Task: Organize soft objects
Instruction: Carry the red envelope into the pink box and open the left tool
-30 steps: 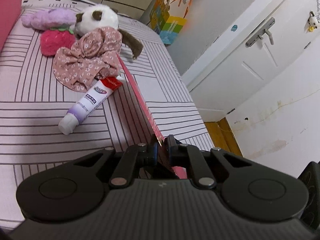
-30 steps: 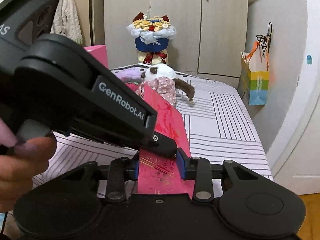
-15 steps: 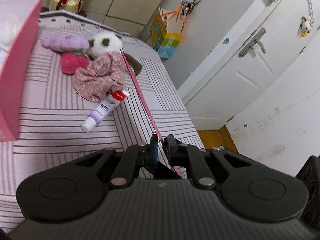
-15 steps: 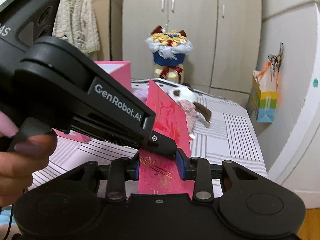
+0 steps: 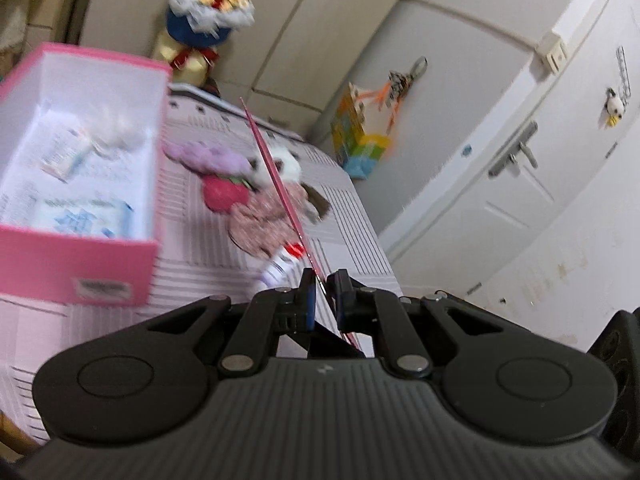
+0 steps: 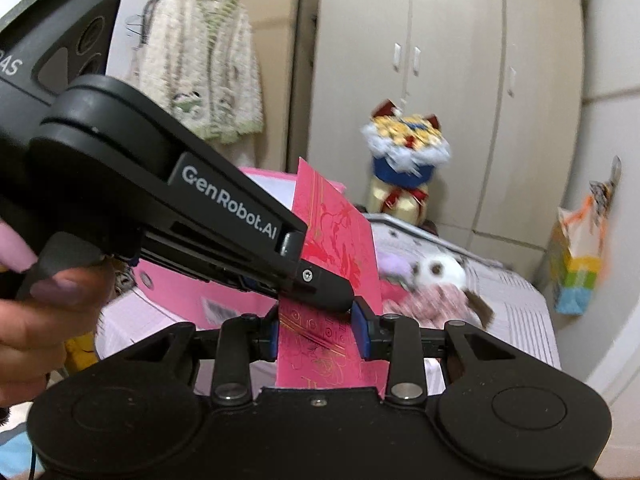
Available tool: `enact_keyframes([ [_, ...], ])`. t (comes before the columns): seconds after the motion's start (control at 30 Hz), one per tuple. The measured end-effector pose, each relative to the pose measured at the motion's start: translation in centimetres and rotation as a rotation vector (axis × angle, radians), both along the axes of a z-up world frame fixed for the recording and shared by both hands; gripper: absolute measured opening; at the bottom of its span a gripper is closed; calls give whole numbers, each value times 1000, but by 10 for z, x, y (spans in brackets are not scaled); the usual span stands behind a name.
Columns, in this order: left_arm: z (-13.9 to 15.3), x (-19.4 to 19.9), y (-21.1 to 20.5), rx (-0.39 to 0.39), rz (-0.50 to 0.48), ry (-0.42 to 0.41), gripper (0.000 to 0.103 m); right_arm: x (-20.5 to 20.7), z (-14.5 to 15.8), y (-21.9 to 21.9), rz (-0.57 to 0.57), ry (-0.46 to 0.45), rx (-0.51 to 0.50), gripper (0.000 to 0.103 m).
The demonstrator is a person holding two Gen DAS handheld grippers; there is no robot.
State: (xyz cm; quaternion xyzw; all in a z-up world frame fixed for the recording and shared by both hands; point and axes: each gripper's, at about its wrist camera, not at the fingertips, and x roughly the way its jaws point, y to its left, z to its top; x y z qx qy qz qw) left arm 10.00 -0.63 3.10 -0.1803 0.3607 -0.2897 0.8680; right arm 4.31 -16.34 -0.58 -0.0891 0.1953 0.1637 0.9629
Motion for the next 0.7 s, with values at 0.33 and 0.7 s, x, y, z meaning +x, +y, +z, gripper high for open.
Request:
enact_keyframes([
  [0.33, 30, 33, 68, 1, 107, -39, 8, 44, 31, 61, 109, -43, -3, 39],
  [0.7, 9, 114, 119, -45, 176, -10, 8, 130, 25, 112, 164, 13, -14, 39],
])
